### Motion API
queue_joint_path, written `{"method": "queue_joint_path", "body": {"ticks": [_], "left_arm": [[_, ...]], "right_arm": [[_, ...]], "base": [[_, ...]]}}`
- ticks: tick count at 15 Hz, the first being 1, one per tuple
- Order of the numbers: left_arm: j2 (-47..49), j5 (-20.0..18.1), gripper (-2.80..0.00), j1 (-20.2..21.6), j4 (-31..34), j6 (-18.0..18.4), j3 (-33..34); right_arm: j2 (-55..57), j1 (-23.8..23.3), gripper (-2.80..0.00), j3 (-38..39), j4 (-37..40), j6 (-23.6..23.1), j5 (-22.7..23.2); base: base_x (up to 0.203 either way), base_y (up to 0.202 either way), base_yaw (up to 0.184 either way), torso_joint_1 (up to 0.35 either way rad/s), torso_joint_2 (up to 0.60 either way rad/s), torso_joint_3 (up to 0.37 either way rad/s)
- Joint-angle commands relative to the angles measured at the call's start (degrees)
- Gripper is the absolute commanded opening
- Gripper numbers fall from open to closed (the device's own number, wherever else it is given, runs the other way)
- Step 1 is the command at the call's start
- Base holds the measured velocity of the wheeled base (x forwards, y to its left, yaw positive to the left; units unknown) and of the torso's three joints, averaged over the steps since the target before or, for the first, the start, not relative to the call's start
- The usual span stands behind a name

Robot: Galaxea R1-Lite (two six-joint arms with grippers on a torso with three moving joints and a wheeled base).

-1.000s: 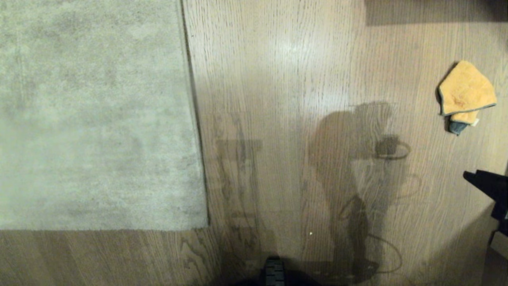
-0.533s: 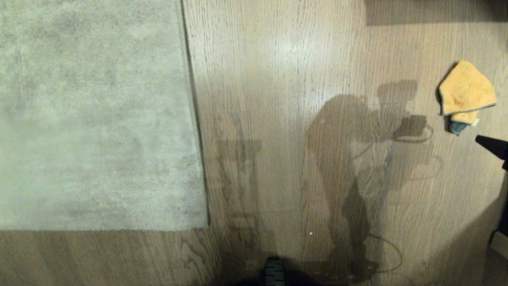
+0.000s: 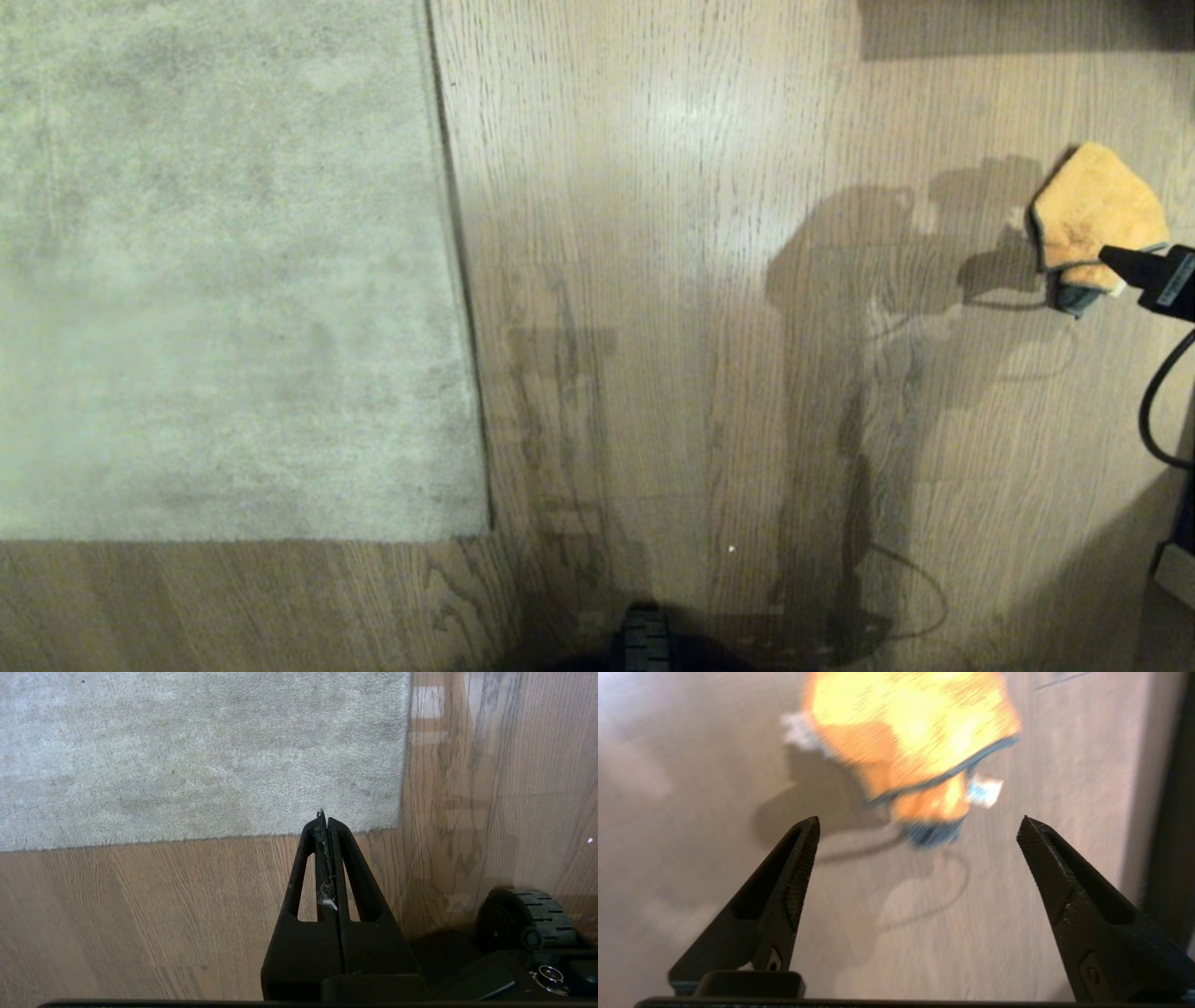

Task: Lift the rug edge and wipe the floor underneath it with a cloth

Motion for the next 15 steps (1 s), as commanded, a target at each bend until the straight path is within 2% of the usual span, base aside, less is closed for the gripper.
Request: {"method": "queue_joint_path", "body": {"ticks": [1, 4, 9, 11, 15], "left_arm": [[0.1, 0.0, -2.8, 0.0, 0.0, 0.1, 0.0], [0.1, 0.0, -2.8, 0.1, 0.0, 0.0, 0.0], [0.1, 0.0, -2.8, 0.1, 0.0, 0.1, 0.0], [0.1, 0.0, -2.8, 0.0, 0.0, 0.1, 0.0], [0.1, 0.0, -2.8, 0.1, 0.0, 0.1, 0.0]], "right_arm": [[7.3, -0.9, 0.0, -2.8, -2.9, 0.0, -2.4], [14.0, -3.4, 0.0, -9.0, -5.5, 1.0, -6.0], [20.2, -4.2, 0.0, -19.2, -5.8, 8.4, -7.1], [20.4, -4.1, 0.0, -20.5, -5.2, 11.2, -7.0], [18.1, -4.1, 0.0, -20.4, -1.7, 11.7, -5.3]], "base": [[0.0, 0.0, 0.0, 0.0, 0.0, 0.0], [0.0, 0.0, 0.0, 0.0, 0.0, 0.0], [0.0, 0.0, 0.0, 0.0, 0.0, 0.0], [0.0, 0.0, 0.0, 0.0, 0.0, 0.0], [0.0, 0.0, 0.0, 0.0, 0.0, 0.0]]}}
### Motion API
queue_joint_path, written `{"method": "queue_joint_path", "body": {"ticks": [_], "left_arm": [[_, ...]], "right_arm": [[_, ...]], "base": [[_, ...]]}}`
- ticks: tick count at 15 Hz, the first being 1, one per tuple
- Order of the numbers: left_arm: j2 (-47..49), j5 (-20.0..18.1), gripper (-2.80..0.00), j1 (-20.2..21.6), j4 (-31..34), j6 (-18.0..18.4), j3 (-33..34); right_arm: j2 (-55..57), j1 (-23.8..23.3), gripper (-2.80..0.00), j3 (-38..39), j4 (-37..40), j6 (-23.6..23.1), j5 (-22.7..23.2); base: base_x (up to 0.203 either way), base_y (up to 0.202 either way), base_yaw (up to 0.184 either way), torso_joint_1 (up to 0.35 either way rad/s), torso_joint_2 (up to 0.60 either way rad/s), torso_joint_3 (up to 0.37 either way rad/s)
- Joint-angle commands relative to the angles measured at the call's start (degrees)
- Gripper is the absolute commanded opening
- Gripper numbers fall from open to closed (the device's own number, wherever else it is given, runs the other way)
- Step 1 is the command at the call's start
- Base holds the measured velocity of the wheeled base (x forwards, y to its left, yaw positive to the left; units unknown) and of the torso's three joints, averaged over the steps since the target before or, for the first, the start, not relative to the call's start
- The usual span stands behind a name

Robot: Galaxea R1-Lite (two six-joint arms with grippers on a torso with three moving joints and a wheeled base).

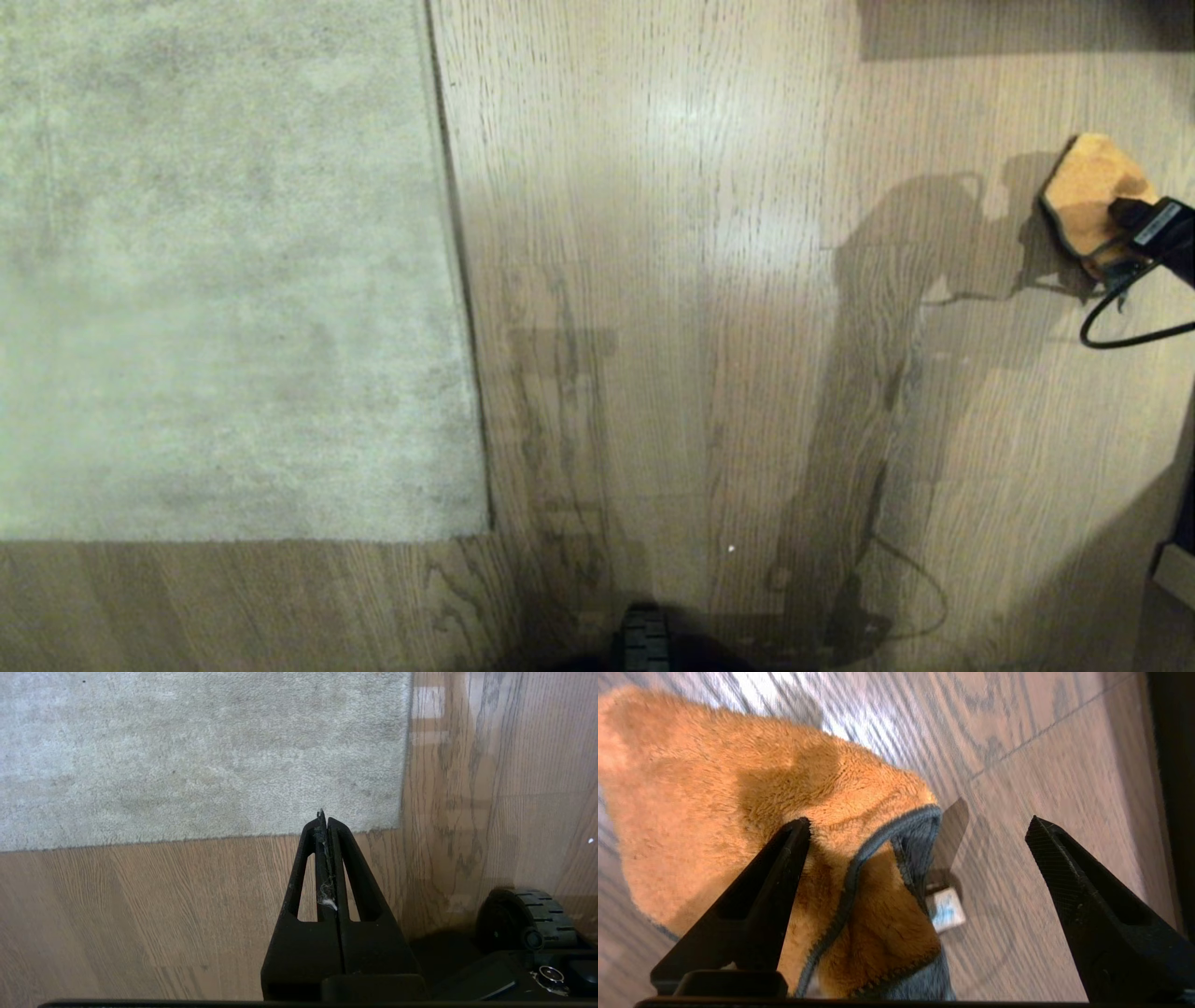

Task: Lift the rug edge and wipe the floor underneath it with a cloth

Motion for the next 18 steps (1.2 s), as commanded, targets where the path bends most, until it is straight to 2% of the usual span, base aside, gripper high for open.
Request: {"method": "queue_joint_path", "body": {"ticks": [1, 3, 6, 11, 15, 18], "left_arm": [[0.1, 0.0, -2.8, 0.0, 0.0, 0.1, 0.0], [0.0, 0.0, -2.8, 0.0, 0.0, 0.0, 0.0], [0.1, 0.0, -2.8, 0.0, 0.0, 0.0, 0.0], [0.1, 0.0, -2.8, 0.0, 0.0, 0.0, 0.0], [0.1, 0.0, -2.8, 0.0, 0.0, 0.0, 0.0], [0.0, 0.0, -2.8, 0.0, 0.0, 0.0, 0.0]], "right_arm": [[-2.3, 0.0, 0.0, 0.0, 2.8, 0.1, 0.7], [-4.4, 0.1, 0.0, 0.3, 6.3, 0.1, 1.0], [-6.9, 0.2, 0.0, 1.3, 11.7, 1.1, 4.4], [-4.3, 2.3, 0.0, 0.8, 11.0, 7.2, 4.4], [-0.6, 2.5, 0.0, -1.4, 8.3, 7.8, 4.3], [3.5, 2.5, 0.0, -7.3, 7.3, 8.9, 4.3]], "base": [[0.0, 0.0, 0.0, 0.0, 0.0, 0.0], [0.0, 0.0, 0.0, 0.0, 0.0, 0.0], [0.0, 0.0, 0.0, 0.0, 0.0, 0.0], [0.0, 0.0, 0.0, 0.0, 0.0, 0.0], [0.0, 0.0, 0.0, 0.0, 0.0, 0.0], [0.0, 0.0, 0.0, 0.0, 0.0, 0.0]]}}
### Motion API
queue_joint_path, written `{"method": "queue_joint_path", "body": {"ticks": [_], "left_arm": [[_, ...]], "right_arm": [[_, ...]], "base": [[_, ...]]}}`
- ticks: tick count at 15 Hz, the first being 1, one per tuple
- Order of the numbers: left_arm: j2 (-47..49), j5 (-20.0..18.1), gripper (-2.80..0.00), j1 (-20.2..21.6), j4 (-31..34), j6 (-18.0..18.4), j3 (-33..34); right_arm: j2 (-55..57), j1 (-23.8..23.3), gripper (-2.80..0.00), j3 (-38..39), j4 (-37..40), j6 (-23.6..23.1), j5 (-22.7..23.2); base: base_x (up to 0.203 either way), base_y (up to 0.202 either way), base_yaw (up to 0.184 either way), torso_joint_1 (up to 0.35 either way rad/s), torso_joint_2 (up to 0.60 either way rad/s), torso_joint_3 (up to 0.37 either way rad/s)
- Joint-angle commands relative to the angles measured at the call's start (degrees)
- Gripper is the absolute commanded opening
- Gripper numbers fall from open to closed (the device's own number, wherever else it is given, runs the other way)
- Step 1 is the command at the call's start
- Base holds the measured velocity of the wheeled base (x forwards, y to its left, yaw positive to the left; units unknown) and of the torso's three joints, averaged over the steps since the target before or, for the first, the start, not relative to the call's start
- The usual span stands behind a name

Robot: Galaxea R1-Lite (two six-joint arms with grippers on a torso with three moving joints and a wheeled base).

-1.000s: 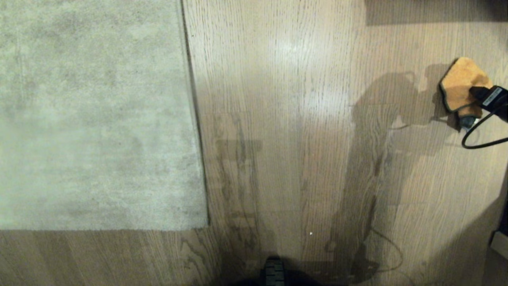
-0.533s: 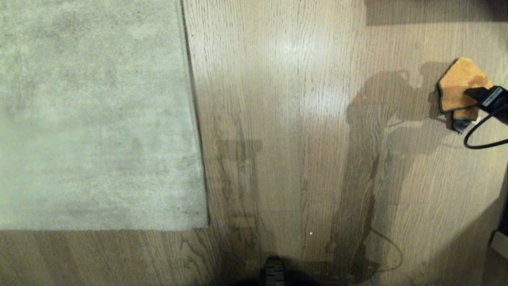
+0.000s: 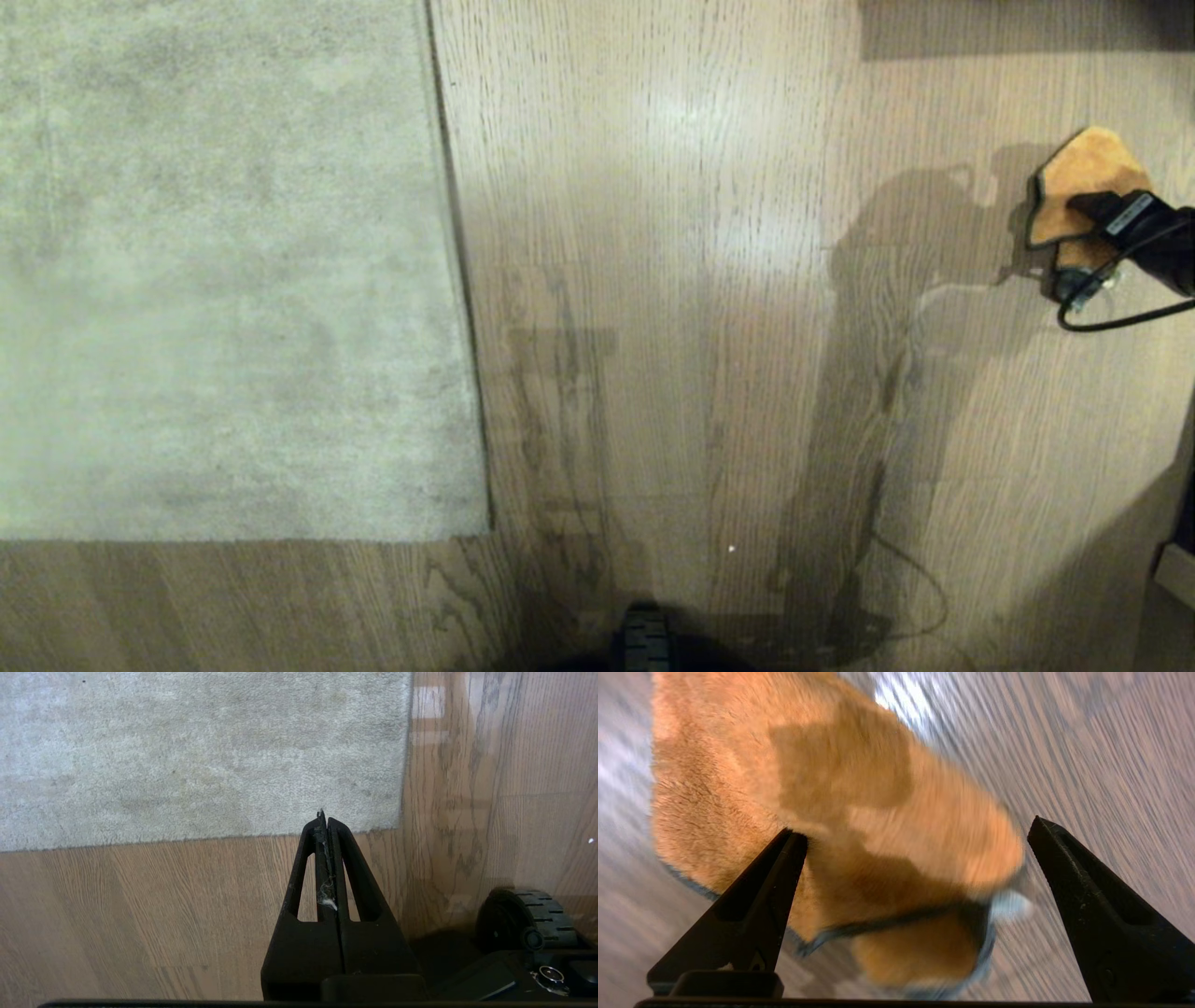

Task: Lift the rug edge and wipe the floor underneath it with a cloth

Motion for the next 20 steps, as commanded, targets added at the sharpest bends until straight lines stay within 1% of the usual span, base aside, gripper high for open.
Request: {"method": "queue_joint_path", "body": {"ticks": [1, 5, 7, 10, 12, 14, 16, 17, 20], "left_arm": [[0.1, 0.0, -2.8, 0.0, 0.0, 0.0, 0.0], [0.1, 0.0, -2.8, 0.0, 0.0, 0.0, 0.0], [0.1, 0.0, -2.8, 0.0, 0.0, 0.0, 0.0], [0.1, 0.0, -2.8, 0.0, 0.0, 0.0, 0.0], [0.1, 0.0, -2.8, 0.0, 0.0, 0.0, 0.0], [0.1, 0.0, -2.8, 0.0, 0.0, 0.0, 0.0], [0.1, 0.0, -2.8, 0.0, 0.0, 0.0, 0.0], [0.1, 0.0, -2.8, 0.0, 0.0, 0.0, 0.0], [0.1, 0.0, -2.8, 0.0, 0.0, 0.0, 0.0]], "right_arm": [[4.3, 0.0, 0.0, -4.3, -0.3, 0.8, -0.1], [4.6, 0.0, 0.0, -4.4, -0.3, 1.1, -0.2], [3.7, 0.0, 0.0, -3.7, -0.4, 2.2, -0.2], [1.1, -0.1, 0.0, -0.3, -0.5, 4.2, -0.3], [-0.5, -0.1, 0.0, 3.3, -2.4, 6.0, -0.9], [-0.9, -0.1, 0.0, 6.3, -4.5, 6.2, -2.6], [-1.2, 0.0, 0.0, 7.0, -5.0, 6.2, -3.2], [-1.2, -0.1, -2.8, 7.0, -5.0, 6.1, -3.2], [-1.3, 0.0, -2.8, 7.0, -5.0, 6.3, -3.2]], "base": [[0.0, 0.0, 0.0, 0.0, 0.0, 0.0], [0.0, 0.0, 0.0, 0.0, 0.0, 0.0], [0.0, 0.0, 0.0, 0.0, 0.0, 0.0], [0.0, 0.0, 0.0, 0.0, 0.0, 0.0], [0.0, 0.0, 0.0, 0.0, 0.0, 0.0], [0.0, 0.0, 0.0, 0.0, 0.0, 0.0], [0.0, 0.0, 0.0, 0.0, 0.0, 0.0], [0.0, 0.0, 0.0, 0.0, 0.0, 0.0], [0.0, 0.0, 0.0, 0.0, 0.0, 0.0]]}}
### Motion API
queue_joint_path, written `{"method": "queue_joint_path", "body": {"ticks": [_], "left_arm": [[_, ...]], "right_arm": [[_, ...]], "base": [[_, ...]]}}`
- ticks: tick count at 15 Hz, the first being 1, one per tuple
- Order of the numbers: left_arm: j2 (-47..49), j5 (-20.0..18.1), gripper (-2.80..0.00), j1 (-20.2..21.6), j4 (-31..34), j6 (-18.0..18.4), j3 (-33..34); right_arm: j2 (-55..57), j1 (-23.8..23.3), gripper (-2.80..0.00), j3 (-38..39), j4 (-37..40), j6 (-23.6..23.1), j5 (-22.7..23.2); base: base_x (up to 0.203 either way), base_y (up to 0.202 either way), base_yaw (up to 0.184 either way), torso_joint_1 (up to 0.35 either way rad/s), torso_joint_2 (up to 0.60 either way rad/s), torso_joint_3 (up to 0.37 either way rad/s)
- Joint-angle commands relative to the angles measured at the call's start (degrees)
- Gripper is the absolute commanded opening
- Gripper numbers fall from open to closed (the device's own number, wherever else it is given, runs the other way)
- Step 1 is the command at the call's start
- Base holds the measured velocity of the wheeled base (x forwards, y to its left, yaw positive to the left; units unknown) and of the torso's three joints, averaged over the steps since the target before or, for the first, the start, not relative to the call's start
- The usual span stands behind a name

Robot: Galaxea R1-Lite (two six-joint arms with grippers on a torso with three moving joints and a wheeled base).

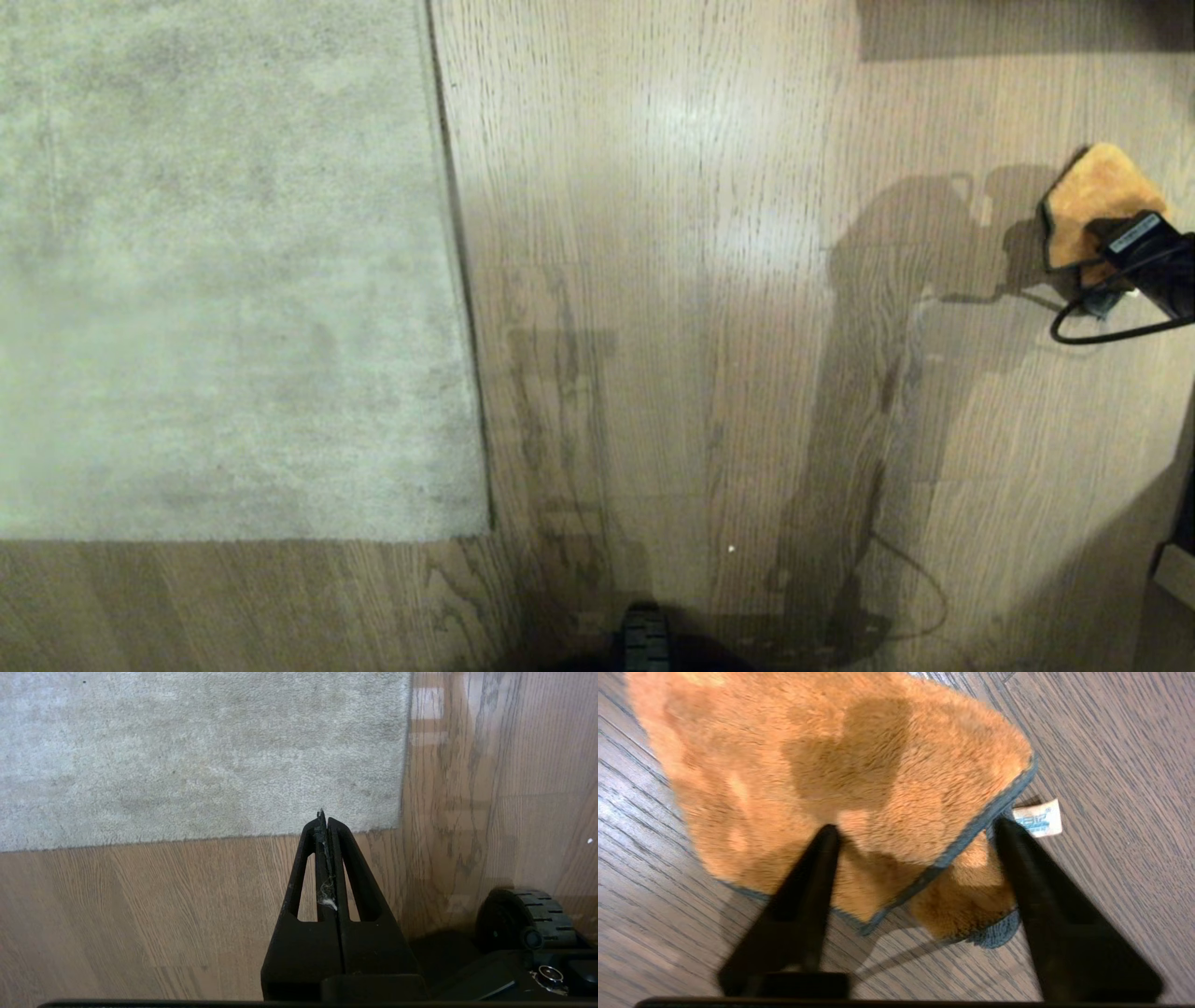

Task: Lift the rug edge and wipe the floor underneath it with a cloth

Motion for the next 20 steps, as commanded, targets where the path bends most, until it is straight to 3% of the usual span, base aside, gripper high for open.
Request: {"method": "queue_joint_path", "body": {"ticks": [1, 9, 20], "left_arm": [[0.1, 0.0, -2.8, 0.0, 0.0, 0.0, 0.0], [0.1, 0.0, -2.8, 0.0, 0.0, 0.0, 0.0], [0.1, 0.0, -2.8, 0.0, 0.0, 0.0, 0.0]], "right_arm": [[-0.3, 0.0, -2.8, 0.0, -0.4, 0.4, 0.0], [-1.5, 0.1, -2.8, 3.0, -3.1, 0.5, 0.1], [-21.8, 0.0, -2.8, 13.4, -0.1, -1.5, 0.9]], "base": [[0.0, 0.0, 0.0, 0.0, 0.0, 0.0], [0.0, 0.0, 0.0, 0.0, 0.0, 0.0], [0.0, 0.0, 0.0, 0.0, 0.0, 0.0]]}}
